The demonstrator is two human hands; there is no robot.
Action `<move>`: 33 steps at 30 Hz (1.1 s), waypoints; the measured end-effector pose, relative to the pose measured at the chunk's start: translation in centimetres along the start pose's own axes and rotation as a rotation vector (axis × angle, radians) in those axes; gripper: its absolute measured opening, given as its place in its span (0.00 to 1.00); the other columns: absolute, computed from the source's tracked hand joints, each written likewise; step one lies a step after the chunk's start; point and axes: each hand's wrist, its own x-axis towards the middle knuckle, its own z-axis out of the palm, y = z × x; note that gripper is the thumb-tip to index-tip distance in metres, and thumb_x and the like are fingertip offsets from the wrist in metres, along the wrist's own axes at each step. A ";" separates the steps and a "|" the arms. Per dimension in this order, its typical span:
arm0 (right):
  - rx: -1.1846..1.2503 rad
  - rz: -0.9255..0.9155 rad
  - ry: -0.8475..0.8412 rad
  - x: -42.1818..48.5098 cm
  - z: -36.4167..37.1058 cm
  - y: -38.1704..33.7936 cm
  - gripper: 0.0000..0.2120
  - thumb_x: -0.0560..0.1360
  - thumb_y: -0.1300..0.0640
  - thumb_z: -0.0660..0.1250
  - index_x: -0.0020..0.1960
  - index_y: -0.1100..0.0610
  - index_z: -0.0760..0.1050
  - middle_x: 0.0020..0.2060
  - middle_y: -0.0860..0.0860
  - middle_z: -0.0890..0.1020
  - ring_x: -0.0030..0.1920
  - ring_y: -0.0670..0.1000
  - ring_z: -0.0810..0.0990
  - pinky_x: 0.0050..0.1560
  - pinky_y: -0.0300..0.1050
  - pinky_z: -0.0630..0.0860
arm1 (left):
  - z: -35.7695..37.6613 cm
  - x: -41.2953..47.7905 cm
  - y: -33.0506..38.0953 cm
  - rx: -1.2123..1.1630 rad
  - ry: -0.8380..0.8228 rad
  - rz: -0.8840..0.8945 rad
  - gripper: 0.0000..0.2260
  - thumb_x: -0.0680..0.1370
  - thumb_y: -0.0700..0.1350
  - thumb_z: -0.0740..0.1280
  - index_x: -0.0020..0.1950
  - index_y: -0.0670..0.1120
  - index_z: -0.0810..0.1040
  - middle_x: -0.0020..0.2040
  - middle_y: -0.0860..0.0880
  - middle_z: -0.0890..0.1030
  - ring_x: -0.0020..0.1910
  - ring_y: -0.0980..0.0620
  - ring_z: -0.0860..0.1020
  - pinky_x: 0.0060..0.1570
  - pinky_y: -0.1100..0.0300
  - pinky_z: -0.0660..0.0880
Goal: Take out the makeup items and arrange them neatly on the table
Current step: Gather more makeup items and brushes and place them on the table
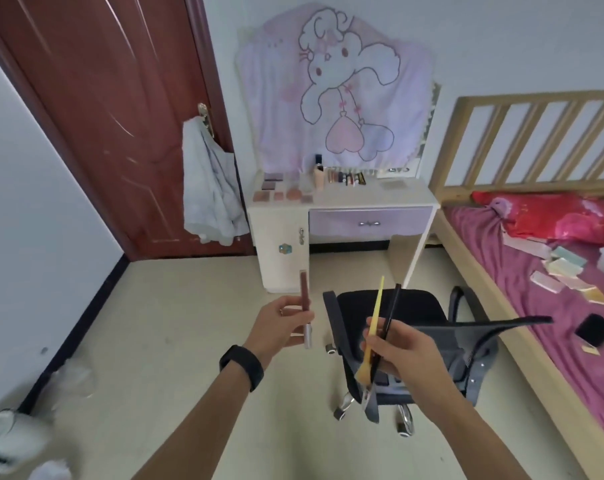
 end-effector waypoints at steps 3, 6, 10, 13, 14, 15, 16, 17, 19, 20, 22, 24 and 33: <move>0.053 0.002 -0.029 5.7 1.4 -1.9 0.10 0.75 0.67 0.72 0.54 0.56 0.84 0.46 0.56 0.87 0.47 0.56 0.87 0.44 0.47 0.84 | -1.3 5.0 2.0 -0.023 0.011 0.024 0.09 0.76 0.40 0.74 0.55 0.46 0.83 0.48 0.45 0.85 0.46 0.46 0.84 0.50 0.50 0.83; 0.063 0.014 -0.044 12.4 3.5 -2.9 0.10 0.74 0.67 0.73 0.54 0.59 0.83 0.47 0.57 0.87 0.49 0.57 0.87 0.47 0.48 0.85 | -3.1 10.8 3.5 -0.035 0.017 0.013 0.09 0.76 0.40 0.74 0.56 0.46 0.83 0.47 0.45 0.85 0.45 0.46 0.84 0.49 0.51 0.83; 0.083 0.022 -0.044 22.4 7.4 -4.3 0.12 0.74 0.66 0.73 0.57 0.59 0.82 0.48 0.56 0.87 0.50 0.57 0.87 0.48 0.49 0.85 | -6.4 20.4 5.5 -0.026 -0.038 0.009 0.10 0.76 0.39 0.73 0.57 0.46 0.83 0.47 0.46 0.85 0.43 0.48 0.84 0.48 0.54 0.83; 0.072 0.026 -0.023 29.5 10.8 -5.2 0.12 0.75 0.64 0.73 0.58 0.58 0.82 0.48 0.56 0.87 0.50 0.56 0.87 0.54 0.53 0.83 | -9.1 27.1 7.4 0.010 -0.111 0.006 0.12 0.75 0.39 0.74 0.59 0.46 0.83 0.48 0.46 0.85 0.44 0.48 0.84 0.46 0.55 0.82; 0.080 0.032 -0.011 32.0 12.2 -5.5 0.12 0.75 0.64 0.73 0.58 0.58 0.82 0.48 0.56 0.87 0.50 0.57 0.87 0.55 0.54 0.83 | -10.0 29.5 8.2 0.024 -0.138 0.007 0.13 0.75 0.40 0.75 0.59 0.46 0.83 0.49 0.46 0.86 0.44 0.47 0.85 0.46 0.55 0.82; 0.091 0.041 -0.007 34.3 13.5 -5.9 0.12 0.75 0.64 0.73 0.58 0.58 0.82 0.47 0.57 0.87 0.50 0.57 0.87 0.55 0.54 0.83 | -10.7 31.8 9.0 0.040 -0.154 0.005 0.14 0.74 0.40 0.76 0.59 0.46 0.82 0.49 0.45 0.86 0.45 0.46 0.85 0.45 0.55 0.82; 0.098 0.051 -0.007 35.9 14.7 -6.2 0.12 0.75 0.64 0.74 0.58 0.59 0.82 0.47 0.57 0.87 0.49 0.58 0.87 0.53 0.53 0.83 | -11.2 33.5 9.7 0.060 -0.159 -0.001 0.14 0.73 0.39 0.76 0.59 0.46 0.82 0.49 0.45 0.86 0.46 0.45 0.85 0.45 0.55 0.82; 0.114 0.065 -0.005 37.9 15.8 -6.6 0.12 0.75 0.64 0.74 0.58 0.59 0.82 0.47 0.58 0.87 0.49 0.58 0.87 0.51 0.51 0.84 | -11.6 35.6 10.3 0.077 -0.165 -0.011 0.14 0.73 0.39 0.77 0.58 0.45 0.82 0.48 0.45 0.86 0.46 0.46 0.85 0.44 0.55 0.83; 0.157 0.100 -0.005 41.5 17.5 -7.3 0.11 0.75 0.65 0.73 0.58 0.60 0.81 0.47 0.59 0.87 0.48 0.58 0.87 0.46 0.47 0.83 | -11.9 39.5 11.1 0.104 -0.185 -0.034 0.13 0.73 0.39 0.77 0.56 0.44 0.83 0.48 0.46 0.86 0.46 0.48 0.86 0.44 0.56 0.83; 0.171 0.115 -0.003 43.1 18.1 -7.5 0.11 0.76 0.65 0.73 0.58 0.60 0.81 0.48 0.60 0.87 0.48 0.58 0.87 0.45 0.45 0.83 | -12.0 41.2 11.3 0.112 -0.201 -0.044 0.13 0.73 0.40 0.77 0.56 0.44 0.83 0.49 0.46 0.86 0.47 0.49 0.86 0.44 0.57 0.83; 0.187 0.124 0.015 46.1 18.7 -7.7 0.10 0.76 0.65 0.72 0.57 0.61 0.82 0.48 0.60 0.87 0.48 0.57 0.87 0.44 0.44 0.82 | -11.8 44.5 11.6 0.108 -0.226 -0.054 0.12 0.73 0.40 0.77 0.55 0.44 0.84 0.50 0.47 0.86 0.47 0.50 0.85 0.44 0.57 0.82; 0.195 0.132 0.046 49.3 18.8 -7.6 0.09 0.77 0.64 0.72 0.56 0.61 0.83 0.48 0.60 0.87 0.48 0.57 0.87 0.44 0.43 0.82 | -11.4 48.0 11.7 0.108 -0.233 -0.074 0.11 0.73 0.40 0.77 0.55 0.44 0.84 0.51 0.47 0.86 0.48 0.49 0.85 0.46 0.54 0.83; 0.272 0.251 0.161 66.8 15.0 -5.7 0.07 0.77 0.66 0.71 0.54 0.64 0.84 0.45 0.62 0.86 0.42 0.55 0.86 0.43 0.44 0.82 | -5.9 66.0 12.4 0.172 -0.316 -0.193 0.10 0.74 0.38 0.76 0.54 0.43 0.83 0.47 0.44 0.87 0.48 0.45 0.86 0.51 0.48 0.82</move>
